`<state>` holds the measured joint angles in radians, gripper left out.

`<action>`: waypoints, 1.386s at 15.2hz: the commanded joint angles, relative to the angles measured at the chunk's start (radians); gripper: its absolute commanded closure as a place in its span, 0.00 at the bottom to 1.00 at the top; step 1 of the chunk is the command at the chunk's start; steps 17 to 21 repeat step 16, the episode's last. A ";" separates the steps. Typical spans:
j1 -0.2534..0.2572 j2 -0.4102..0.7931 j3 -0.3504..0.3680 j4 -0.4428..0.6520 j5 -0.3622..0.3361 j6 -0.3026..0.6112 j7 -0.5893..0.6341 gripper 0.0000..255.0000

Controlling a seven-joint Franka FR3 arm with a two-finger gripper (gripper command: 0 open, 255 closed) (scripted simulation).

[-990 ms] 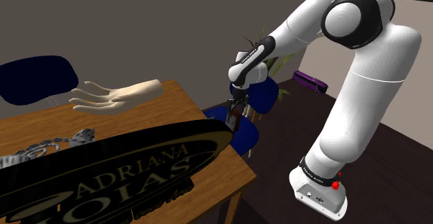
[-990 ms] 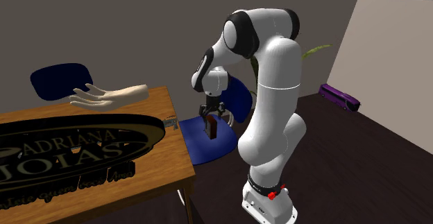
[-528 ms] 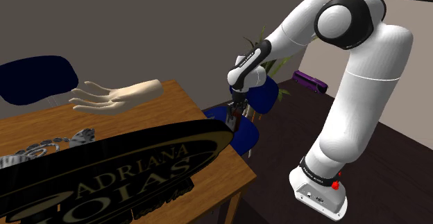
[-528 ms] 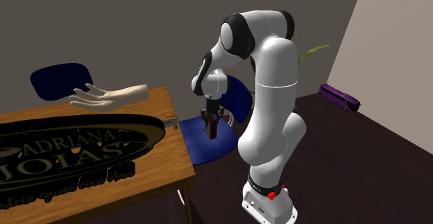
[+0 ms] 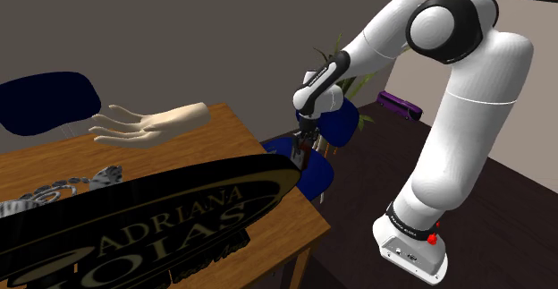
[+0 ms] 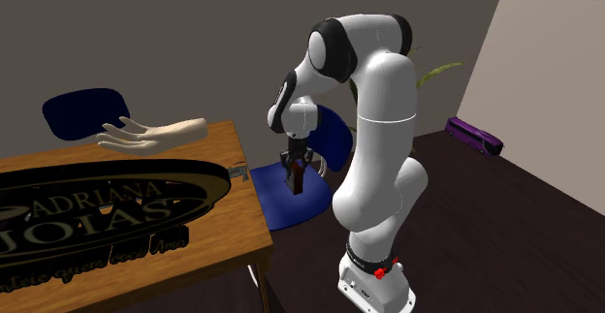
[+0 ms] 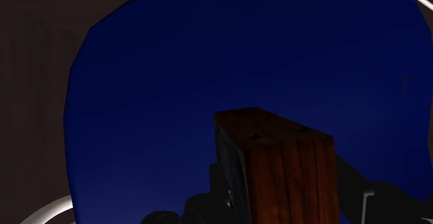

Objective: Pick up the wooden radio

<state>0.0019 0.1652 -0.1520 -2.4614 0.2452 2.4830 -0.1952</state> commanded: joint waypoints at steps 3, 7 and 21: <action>0.002 -0.046 -0.007 0.002 -0.025 -0.046 0.022 1.00; 0.003 -0.097 -0.012 0.007 -0.049 -0.099 0.044 1.00; 0.002 -0.178 -0.016 0.026 -0.086 -0.195 0.077 1.00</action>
